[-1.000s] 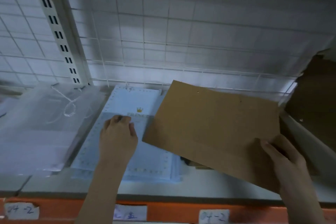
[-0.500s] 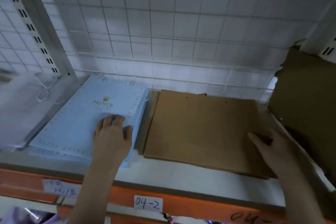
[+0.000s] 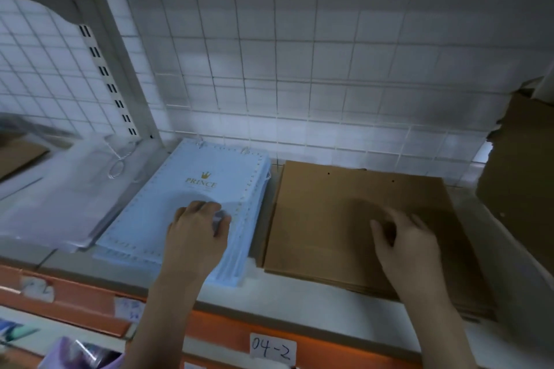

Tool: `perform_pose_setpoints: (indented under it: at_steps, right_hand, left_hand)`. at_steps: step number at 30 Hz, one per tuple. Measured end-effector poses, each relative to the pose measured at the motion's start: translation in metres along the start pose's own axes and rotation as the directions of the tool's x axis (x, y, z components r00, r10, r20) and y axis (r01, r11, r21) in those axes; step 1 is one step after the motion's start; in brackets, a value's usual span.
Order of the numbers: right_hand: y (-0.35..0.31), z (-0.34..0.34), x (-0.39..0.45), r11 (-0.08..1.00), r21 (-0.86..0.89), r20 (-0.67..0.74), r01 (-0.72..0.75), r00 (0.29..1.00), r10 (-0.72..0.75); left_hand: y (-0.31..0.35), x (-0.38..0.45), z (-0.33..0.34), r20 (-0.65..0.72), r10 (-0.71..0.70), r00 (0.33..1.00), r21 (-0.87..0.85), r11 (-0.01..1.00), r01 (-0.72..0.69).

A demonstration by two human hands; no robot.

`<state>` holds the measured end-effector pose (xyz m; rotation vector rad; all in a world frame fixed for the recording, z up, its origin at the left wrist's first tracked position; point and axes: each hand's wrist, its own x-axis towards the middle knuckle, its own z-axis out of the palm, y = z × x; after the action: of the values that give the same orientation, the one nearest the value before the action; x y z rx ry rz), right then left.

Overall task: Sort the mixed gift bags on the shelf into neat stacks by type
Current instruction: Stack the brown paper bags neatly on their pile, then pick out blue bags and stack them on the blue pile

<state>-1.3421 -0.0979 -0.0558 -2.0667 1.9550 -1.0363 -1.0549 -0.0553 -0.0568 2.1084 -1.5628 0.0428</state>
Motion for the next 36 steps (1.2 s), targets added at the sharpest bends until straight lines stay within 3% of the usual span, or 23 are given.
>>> perform_pose_setpoints:
  at_steps: [5, 17, 21, 30, 36]
  right_hand:
    - [-0.074, 0.043, -0.019, 0.982, 0.102, -0.024, 0.159, 0.987, -0.158]
    - [-0.334, 0.174, -0.115, 0.941, 0.295, 0.045, 0.169, 0.981, -0.190]
    - [-0.416, 0.214, -0.137, 0.907, 0.352, 0.101, 0.229, 0.954, -0.280]
    - [-0.531, 0.298, -0.150, 0.867, 0.407, 0.250, 0.288, 0.878, -0.409]
    - [-0.603, 0.358, -0.135, 0.841, 0.457, 0.251, 0.292, 0.864, -0.436]
  left_hand:
    - [-0.063, -0.001, -0.037, -0.114, -0.050, 0.992, -0.026, 0.999, 0.047]
    - [-0.338, -0.021, -0.166, -0.230, -0.250, 0.941, -0.036, 0.968, 0.248]
    - [-0.418, -0.024, -0.197, -0.264, -0.299, 0.917, -0.044, 0.953, 0.299]
    - [-0.530, -0.007, -0.217, -0.242, -0.407, 0.881, -0.098, 0.913, 0.395]
    - [-0.601, 0.031, -0.233, -0.272, -0.440, 0.856, -0.047, 0.894, 0.445]
